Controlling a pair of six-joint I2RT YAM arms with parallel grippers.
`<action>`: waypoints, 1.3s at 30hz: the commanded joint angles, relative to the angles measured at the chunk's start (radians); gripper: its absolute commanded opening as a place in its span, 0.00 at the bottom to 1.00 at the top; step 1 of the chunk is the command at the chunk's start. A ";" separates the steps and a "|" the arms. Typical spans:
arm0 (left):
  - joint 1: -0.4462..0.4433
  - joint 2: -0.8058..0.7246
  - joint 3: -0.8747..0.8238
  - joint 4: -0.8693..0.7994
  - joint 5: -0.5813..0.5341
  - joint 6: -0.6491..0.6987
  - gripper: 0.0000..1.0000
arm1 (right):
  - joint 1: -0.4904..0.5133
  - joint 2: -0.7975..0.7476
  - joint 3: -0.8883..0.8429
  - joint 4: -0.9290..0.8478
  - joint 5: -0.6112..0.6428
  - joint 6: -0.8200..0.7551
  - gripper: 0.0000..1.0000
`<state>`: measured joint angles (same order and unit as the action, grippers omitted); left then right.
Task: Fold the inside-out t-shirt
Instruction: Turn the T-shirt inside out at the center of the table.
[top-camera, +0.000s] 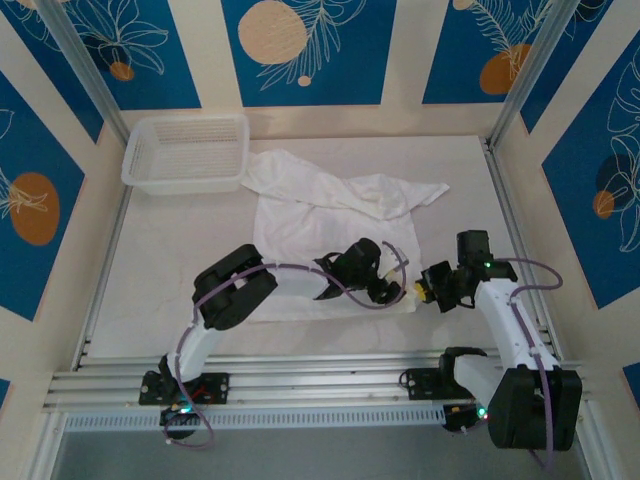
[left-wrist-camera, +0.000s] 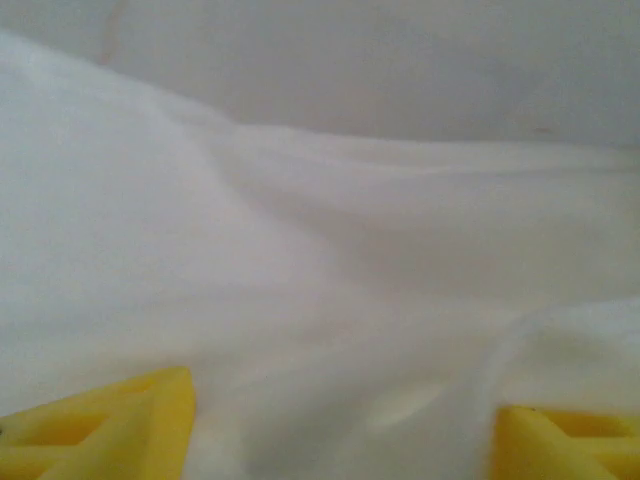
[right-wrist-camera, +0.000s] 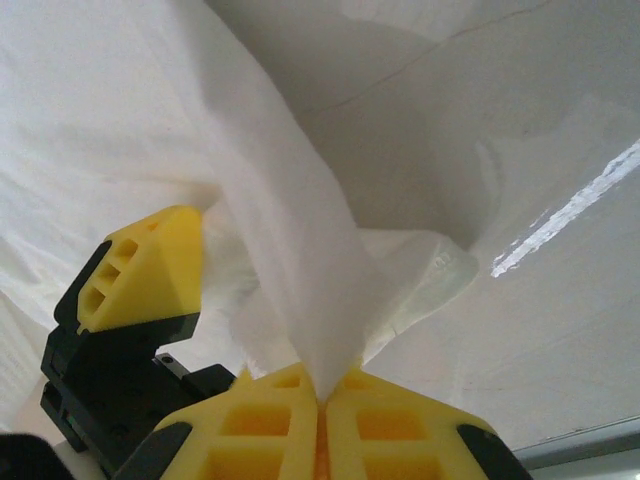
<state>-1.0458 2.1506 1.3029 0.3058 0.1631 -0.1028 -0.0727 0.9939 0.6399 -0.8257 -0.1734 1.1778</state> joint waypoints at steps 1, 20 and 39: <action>-0.005 0.016 0.021 -0.108 -0.180 0.010 0.69 | -0.023 -0.025 0.025 -0.039 -0.034 0.003 0.11; 0.099 -0.260 -0.270 -0.156 -0.349 0.053 0.62 | -0.097 -0.041 0.011 -0.055 -0.066 -0.037 0.11; 0.202 -0.467 -0.497 -0.212 -0.320 0.051 0.64 | -0.111 -0.014 0.035 -0.063 -0.065 -0.059 0.11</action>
<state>-0.8612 1.7168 0.8230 0.1261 -0.1402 -0.0467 -0.1745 0.9695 0.6449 -0.8555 -0.2180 1.1431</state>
